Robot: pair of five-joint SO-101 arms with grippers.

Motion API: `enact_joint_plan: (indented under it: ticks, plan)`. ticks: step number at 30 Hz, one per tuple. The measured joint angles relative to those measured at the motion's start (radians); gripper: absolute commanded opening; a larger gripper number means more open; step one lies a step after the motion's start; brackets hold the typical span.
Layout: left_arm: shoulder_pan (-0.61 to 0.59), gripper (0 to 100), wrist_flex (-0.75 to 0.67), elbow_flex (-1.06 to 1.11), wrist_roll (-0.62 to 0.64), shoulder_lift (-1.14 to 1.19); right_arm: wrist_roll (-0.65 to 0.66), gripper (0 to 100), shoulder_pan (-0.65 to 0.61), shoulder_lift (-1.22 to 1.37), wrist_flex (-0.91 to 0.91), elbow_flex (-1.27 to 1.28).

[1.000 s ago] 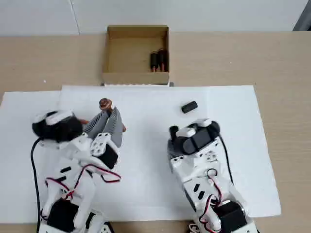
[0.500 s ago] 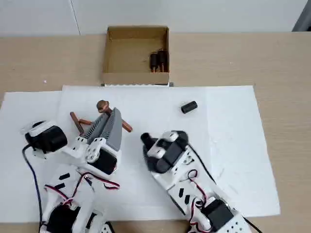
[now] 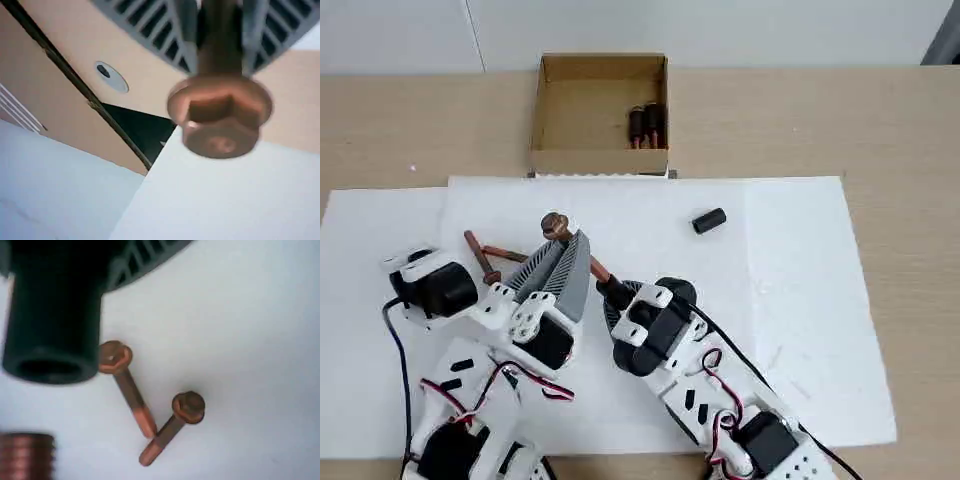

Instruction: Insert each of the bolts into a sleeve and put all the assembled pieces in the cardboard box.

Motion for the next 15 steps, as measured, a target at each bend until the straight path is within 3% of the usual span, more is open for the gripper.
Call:
enact_joint_plan:
  ticks: [15]
  plan:
    - [0.005,1,0.0,0.072,-0.006,-0.003,0.04,0.2,0.0,0.0,-0.052,0.002]
